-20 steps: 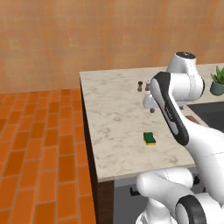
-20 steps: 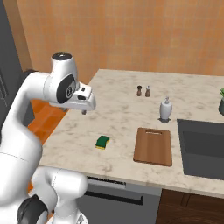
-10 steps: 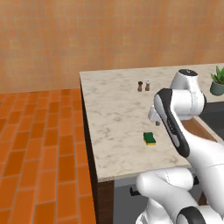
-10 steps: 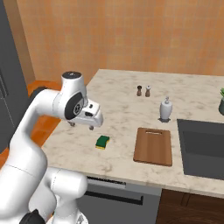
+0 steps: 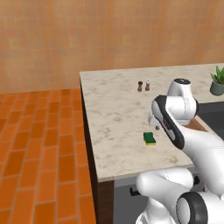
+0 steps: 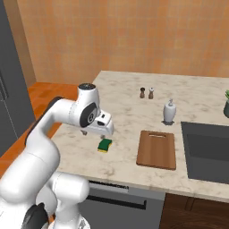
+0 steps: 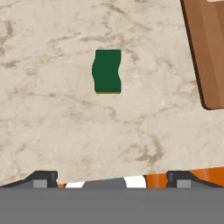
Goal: Pick up the sponge from the counter and clean the cutting board by briefly scrubbing or pressing down on the cutting board. Once finished, release the sponge.
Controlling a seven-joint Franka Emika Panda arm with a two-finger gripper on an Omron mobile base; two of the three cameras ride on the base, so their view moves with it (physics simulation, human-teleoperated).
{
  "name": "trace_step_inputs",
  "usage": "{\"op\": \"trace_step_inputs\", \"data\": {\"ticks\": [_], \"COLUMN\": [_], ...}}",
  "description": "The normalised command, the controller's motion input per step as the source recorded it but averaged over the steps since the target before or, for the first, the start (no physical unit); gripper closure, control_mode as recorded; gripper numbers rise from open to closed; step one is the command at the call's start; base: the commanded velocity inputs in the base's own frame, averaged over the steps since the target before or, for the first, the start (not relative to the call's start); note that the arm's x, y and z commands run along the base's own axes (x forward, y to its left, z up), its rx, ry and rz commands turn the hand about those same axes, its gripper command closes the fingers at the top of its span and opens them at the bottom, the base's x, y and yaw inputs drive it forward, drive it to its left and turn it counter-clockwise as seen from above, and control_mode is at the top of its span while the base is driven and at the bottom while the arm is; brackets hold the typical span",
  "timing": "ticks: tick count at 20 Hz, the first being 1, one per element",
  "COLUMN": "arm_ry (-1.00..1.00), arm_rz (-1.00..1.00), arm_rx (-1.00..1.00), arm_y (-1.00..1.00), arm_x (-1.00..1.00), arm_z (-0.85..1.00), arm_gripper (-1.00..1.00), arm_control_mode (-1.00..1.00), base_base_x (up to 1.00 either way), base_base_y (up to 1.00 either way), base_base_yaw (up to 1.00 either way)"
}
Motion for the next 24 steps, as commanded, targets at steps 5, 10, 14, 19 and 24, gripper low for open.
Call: {"op": "trace_step_inputs", "data": {"ticks": [5, 10, 14, 19, 24], "arm_ry": [0.02, 0.0, 0.0, -0.03, -0.02], "arm_rz": [0.0, 0.0, 0.0, 0.0, 0.0], "arm_rx": [0.0, 0.0, 0.0, 0.0, 0.0], "arm_y": [-0.1, 0.0, 0.0, 0.0, 0.0], "arm_x": [0.49, 0.5, 0.42, 0.21, 0.3], "arm_z": [-0.42, -0.26, -0.21, -0.34, -0.35], "arm_gripper": [-1.0, -1.0, -1.0, -1.0, -1.0], "arm_control_mode": [-1.0, -1.0, -1.0, -1.0, -1.0], "base_base_x": [0.0, 0.0, 0.0, 0.0, 0.0], "base_base_y": [0.0, 0.0, 0.0, 0.0, 0.0], "base_base_yaw": [0.0, 0.0, 0.0, 0.0, 0.0]}}
